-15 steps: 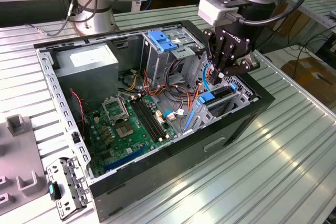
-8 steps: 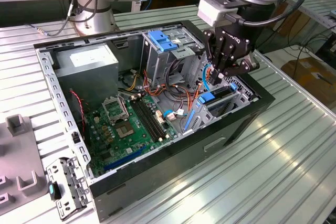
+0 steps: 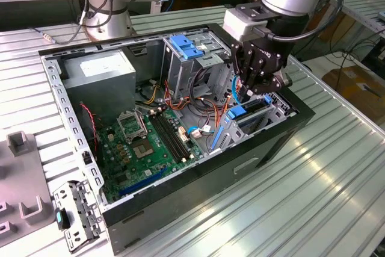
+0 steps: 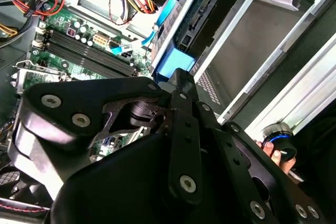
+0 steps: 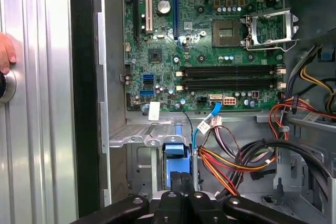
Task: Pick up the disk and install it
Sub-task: 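Insert the disk into the insertion slot, then insert the first disk wire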
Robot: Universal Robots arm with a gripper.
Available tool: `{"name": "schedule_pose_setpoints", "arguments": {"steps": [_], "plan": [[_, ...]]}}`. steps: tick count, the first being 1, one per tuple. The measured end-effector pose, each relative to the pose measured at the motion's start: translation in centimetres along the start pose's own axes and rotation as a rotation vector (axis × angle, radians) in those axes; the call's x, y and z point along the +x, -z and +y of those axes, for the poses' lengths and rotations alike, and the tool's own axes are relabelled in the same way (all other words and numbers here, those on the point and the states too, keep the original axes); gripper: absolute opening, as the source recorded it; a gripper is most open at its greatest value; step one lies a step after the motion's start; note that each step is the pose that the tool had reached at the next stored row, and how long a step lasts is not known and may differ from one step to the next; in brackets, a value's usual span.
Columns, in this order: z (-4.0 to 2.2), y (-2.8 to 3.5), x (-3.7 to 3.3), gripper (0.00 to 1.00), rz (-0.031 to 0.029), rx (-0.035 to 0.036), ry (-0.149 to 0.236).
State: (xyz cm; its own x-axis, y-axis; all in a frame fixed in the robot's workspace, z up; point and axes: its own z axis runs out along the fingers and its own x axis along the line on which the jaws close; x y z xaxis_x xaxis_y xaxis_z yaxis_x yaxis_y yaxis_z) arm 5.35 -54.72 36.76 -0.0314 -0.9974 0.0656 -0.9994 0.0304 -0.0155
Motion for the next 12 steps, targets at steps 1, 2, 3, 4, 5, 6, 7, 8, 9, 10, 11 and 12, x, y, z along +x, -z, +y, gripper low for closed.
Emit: {"name": "schedule_pose_setpoints", "arguments": {"steps": [1,2,3,4,5,6,7,8,9,10,11,12], "plan": [[0.0,0.0,0.0,0.11,0.0001,0.0,0.0],[0.0,-0.02,0.0,0.11,-0.0002,0.0001,0.0],[0.0,-0.02,0.0,0.11,-0.0002,0.0,0.0],[0.0,-0.02,0.0,0.11,-0.0002,0.0,0.0],[0.0,-0.03,0.0,0.11,-0.0002,0.0,0.0],[0.0,-0.03,0.0,0.11,-0.0002,0.0001,0.0],[0.0,-0.03,0.0,0.11,-0.0002,0.0,0.0],[0.0,-0.03,0.0,0.11,-0.0002,0.0,0.0],[0.0,-0.04,0.0,0.11,-0.0001,0.0,0.0],[0.0,-0.05,0.0,0.11,-0.0002,0.0001,0.0],[0.0,-0.06,0.0,0.11,-0.0003,0.0001,0.0],[0.0,-0.06,0.0,0.11,-0.0002,0.0,0.0]]}}
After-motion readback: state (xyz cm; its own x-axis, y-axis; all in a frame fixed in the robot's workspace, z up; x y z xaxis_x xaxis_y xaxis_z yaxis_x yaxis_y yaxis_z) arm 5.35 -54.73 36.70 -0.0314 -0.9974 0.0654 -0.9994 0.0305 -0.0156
